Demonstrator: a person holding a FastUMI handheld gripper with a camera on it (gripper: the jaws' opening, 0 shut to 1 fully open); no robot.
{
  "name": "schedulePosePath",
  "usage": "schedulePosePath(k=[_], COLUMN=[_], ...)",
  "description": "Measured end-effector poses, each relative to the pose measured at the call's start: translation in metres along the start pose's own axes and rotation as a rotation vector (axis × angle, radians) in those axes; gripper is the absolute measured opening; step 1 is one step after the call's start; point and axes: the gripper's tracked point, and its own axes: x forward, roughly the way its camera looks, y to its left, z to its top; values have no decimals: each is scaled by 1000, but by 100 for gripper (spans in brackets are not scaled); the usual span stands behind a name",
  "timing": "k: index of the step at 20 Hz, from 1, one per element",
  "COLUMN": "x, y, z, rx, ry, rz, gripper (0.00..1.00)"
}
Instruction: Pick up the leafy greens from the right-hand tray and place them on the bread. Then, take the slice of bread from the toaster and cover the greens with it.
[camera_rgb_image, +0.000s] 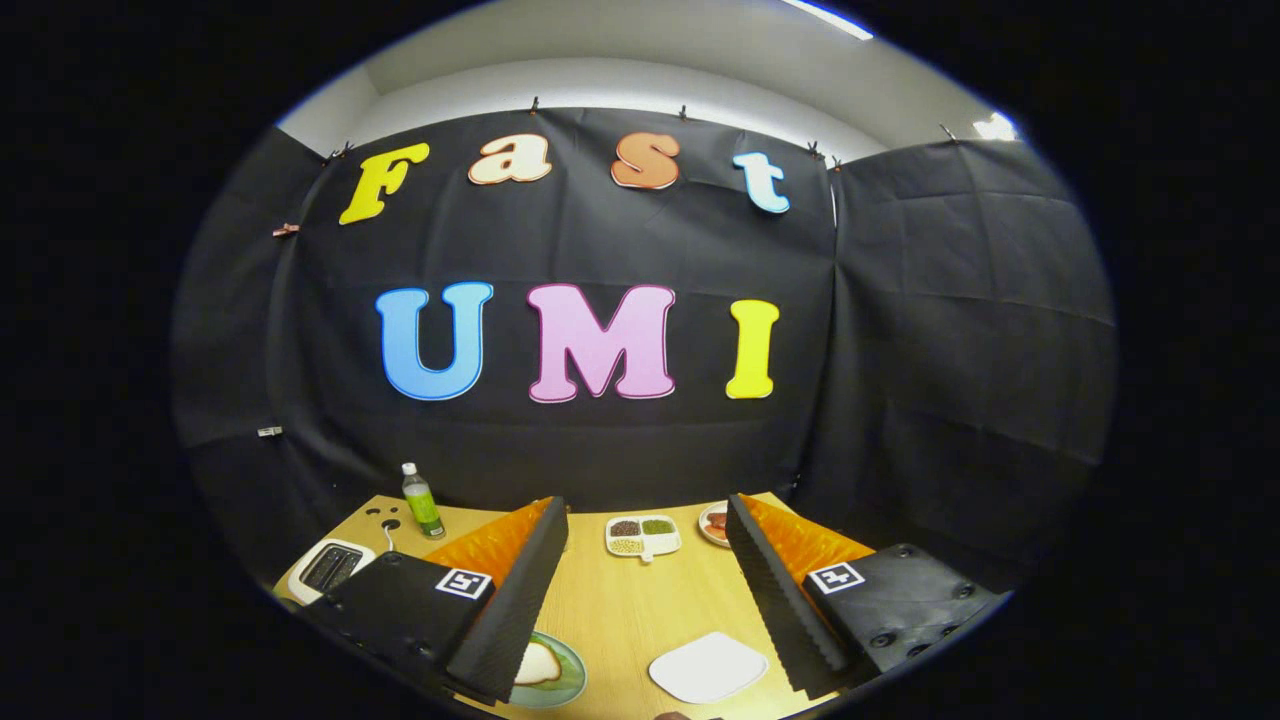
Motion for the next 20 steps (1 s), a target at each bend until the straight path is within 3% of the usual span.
schedulePosePath(k=[20], x=[6], y=[31], z=[-21], rx=[-30], ry=[161], rz=[99], gripper=[98])
